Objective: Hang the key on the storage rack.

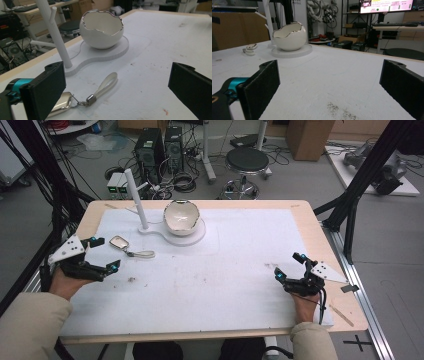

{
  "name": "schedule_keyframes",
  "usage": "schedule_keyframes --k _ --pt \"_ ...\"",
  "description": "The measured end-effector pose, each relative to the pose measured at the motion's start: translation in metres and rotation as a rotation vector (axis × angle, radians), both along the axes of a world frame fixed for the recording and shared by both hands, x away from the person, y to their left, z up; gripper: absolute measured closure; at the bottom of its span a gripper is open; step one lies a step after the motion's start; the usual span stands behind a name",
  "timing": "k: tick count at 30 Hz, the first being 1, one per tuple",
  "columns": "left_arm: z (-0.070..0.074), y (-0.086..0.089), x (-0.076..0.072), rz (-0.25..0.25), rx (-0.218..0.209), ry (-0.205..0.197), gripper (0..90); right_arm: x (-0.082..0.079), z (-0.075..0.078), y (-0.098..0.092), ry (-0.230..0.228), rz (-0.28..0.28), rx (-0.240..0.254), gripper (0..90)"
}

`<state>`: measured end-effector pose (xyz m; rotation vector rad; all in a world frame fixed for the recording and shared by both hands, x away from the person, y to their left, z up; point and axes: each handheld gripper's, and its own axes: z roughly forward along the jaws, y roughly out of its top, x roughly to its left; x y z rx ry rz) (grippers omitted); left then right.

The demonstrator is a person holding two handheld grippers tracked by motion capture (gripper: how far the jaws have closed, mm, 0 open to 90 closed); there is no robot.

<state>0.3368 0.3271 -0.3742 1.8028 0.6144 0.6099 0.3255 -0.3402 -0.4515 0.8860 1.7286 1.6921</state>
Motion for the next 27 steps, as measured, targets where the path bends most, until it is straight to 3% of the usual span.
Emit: schedule_keyframes --k 2,6,8,13,14,17,18,21,25,27 --pt "0.013 0.001 0.010 -0.029 0.048 0.007 1.7 0.000 0.000 0.000 -0.003 0.003 0.000 2.0" --pt "0.021 0.002 0.022 -0.068 0.094 0.032 1.7 0.000 0.000 0.000 -0.001 0.002 0.000 2.0" --pt "0.025 0.000 0.029 -0.100 0.146 0.026 1.7 0.000 0.000 0.000 -0.006 0.002 -0.002 2.0" --pt "0.030 -0.002 0.040 -0.129 0.180 0.028 1.8 0.000 0.000 0.000 -0.008 -0.001 -0.005 2.0" --pt "0.031 -0.003 0.046 -0.145 0.205 0.048 1.7 0.000 0.000 0.000 -0.006 -0.003 -0.004 2.0" --pt "0.032 -0.003 0.052 -0.156 0.219 0.071 1.7 0.000 0.000 0.000 -0.008 -0.002 -0.008 2.0" --pt "0.033 -0.003 0.058 -0.180 0.222 0.098 1.7 0.000 0.000 0.000 -0.006 -0.002 -0.008 2.0" --pt "0.033 -0.005 0.063 -0.202 0.243 0.116 1.7 0.001 0.000 0.000 -0.008 -0.004 -0.009 2.0" --pt "0.035 -0.009 0.073 -0.238 0.306 0.141 1.7 0.001 0.000 0.001 -0.008 -0.006 -0.009 2.0" --pt "0.035 -0.011 0.076 -0.242 0.285 0.136 1.7 0.001 0.000 0.001 -0.008 -0.007 -0.009 2.0"
